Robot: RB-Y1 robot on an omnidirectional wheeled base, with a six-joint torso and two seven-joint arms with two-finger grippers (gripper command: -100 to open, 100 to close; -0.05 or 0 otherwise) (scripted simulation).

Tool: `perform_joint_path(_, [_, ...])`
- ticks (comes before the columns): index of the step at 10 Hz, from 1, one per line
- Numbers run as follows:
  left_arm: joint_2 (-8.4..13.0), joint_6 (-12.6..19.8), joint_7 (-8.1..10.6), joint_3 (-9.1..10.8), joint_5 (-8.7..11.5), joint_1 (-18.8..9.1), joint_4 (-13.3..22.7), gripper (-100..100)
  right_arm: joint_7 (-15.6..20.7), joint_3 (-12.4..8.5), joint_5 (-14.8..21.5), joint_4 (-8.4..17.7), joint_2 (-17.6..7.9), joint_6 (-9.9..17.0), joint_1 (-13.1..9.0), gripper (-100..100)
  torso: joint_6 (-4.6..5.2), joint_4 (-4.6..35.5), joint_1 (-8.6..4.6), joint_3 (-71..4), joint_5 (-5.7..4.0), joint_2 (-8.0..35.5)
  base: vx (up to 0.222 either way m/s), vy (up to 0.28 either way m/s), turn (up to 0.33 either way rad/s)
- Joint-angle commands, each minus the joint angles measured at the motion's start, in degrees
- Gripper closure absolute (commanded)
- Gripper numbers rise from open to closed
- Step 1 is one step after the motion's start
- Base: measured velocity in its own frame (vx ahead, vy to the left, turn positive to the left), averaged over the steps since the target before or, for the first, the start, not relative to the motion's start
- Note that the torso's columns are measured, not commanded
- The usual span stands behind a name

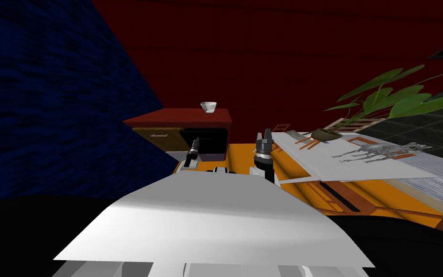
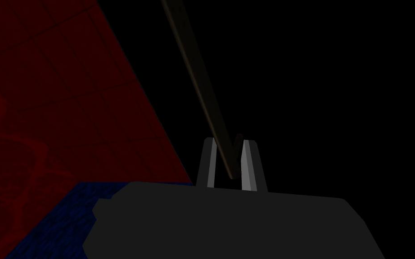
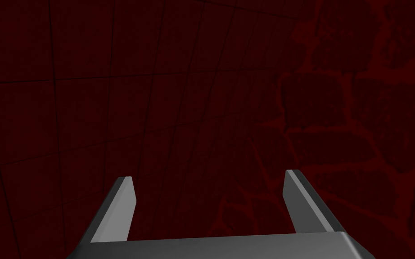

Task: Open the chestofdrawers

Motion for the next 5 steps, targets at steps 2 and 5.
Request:
perform_joint_path(2, [-1.9,1.9,-0.79,4.76,-0.3,-5.5,3.9,100,0.0,0.0,0.0,0.0,0.0,0.0,0.0,0,0.0,0.0,-0.02,0.1,0.02,0.1,-0.249,0.012,-0.182])
perform_joint_path(5, [-1.4,1.6,-4.3,4.81,3.3,-5.8,4.8,100,0.0,0.0,0.0,0.0,0.0,0.0,0.0,0,0.11,0.0,-0.12,-0.2,-0.06,-0.3,-0.11,0.008,-0.114])
